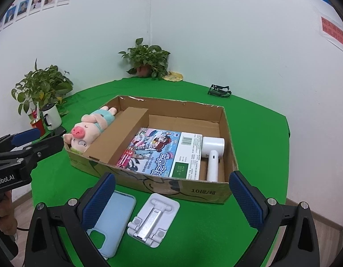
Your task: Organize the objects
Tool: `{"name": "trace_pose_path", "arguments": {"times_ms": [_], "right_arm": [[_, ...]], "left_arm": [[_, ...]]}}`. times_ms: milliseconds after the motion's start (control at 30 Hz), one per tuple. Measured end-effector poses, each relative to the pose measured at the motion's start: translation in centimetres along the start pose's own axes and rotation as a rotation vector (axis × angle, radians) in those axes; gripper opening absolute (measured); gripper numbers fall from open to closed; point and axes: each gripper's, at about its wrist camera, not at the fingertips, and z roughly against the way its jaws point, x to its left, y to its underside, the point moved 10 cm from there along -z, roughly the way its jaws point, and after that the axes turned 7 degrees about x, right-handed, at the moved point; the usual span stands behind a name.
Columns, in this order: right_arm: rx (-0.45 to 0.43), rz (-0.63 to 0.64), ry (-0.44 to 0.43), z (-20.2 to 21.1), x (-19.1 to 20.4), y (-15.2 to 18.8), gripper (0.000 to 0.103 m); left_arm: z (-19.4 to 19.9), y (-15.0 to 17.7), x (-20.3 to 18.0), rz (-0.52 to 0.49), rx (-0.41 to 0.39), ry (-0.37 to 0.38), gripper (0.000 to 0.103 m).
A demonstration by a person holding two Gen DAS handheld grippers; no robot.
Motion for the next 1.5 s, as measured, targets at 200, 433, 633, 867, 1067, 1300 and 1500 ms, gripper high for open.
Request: {"name": "trace_pose_path", "arguments": {"times_ms": [200,433,633,867,1067,1300,1500], "right_arm": [[0.138,0.1,-0.127,-2.1,2.9,4.1,0.103],[0.373,0.061,-0.374,-5.9,6.6,9.7,0.092],[0.43,-0.002,-0.34,-8.1,6.5,12.5,0.067],[0.426,0.036,-0.315,-7.9,7.5,12.9,0.046],[0.45,0.038,-0.322,-7.5,8.2,13.9,0.037],[0.513,0.029,-0.323,-9.2,9.1,15.0,0.019],[0.52,0.02,-0.364,-8.3,9.5,15.5,0.013]], "left_arm": [[-2.3,3.1,0.2,0.018,0.153,0.062,0.085],[-6.0,8.8,0.0,0.055,0.352,0.156,0.081],[-8.4,12.5,0.0,0.07,0.477,0.189,0.055],[-9.8,14.9,-0.3,0.094,0.56,0.212,0.031],[-10.1,15.4,-0.7,0.105,0.576,0.246,0.02],[-10.6,15.4,-0.8,0.101,0.584,0.239,0.009],[-9.9,16.1,0.2,0.129,0.613,0.23,0.008]]}}
